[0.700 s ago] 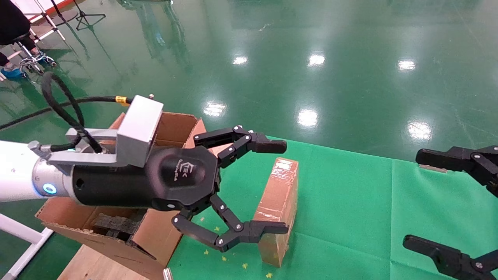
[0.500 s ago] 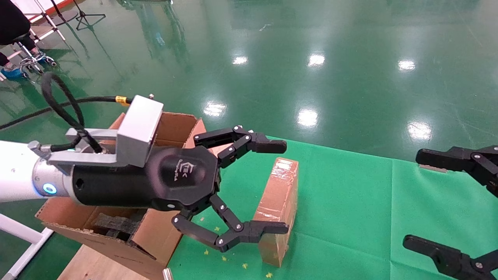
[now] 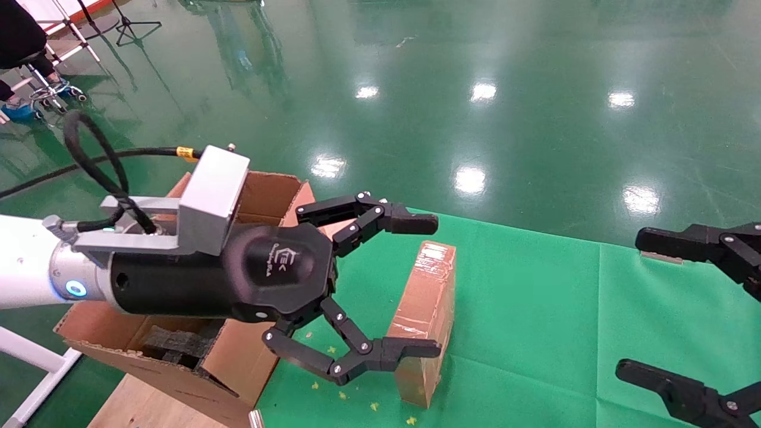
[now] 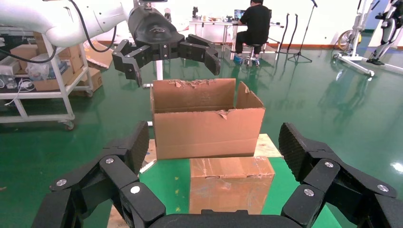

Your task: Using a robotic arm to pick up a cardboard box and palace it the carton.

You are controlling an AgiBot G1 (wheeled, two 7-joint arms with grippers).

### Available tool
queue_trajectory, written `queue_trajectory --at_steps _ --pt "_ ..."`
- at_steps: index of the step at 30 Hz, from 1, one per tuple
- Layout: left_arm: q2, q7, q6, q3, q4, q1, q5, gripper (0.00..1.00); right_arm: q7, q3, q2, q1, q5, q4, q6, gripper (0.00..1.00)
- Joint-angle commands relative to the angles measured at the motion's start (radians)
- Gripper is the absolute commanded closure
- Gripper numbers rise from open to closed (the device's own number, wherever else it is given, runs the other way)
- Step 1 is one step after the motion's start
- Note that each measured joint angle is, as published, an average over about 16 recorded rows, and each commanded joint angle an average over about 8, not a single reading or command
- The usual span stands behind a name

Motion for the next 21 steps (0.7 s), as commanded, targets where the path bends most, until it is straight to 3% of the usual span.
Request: queue_trajectory --at_steps 1,10,21 --pt "0.0 0.0 0.0 0.0 0.0 0.0 0.0 0.0 0.0 0.0 0.0 0.0 0.0 0.0 0.0 1.0" --pt "-0.025 -0.047 -0.001 0.03 -0.027 -0.044 0.076 0.0 0.0 0.0 0.0 0.0 0.0 0.0 0.0 1.0" --pt "-0.008 -0.385 0.015 0.189 -0.064 -0.3 0.378 0.0 0.0 0.0 0.0 0.0 0.0 0.0 0.0 1.0"
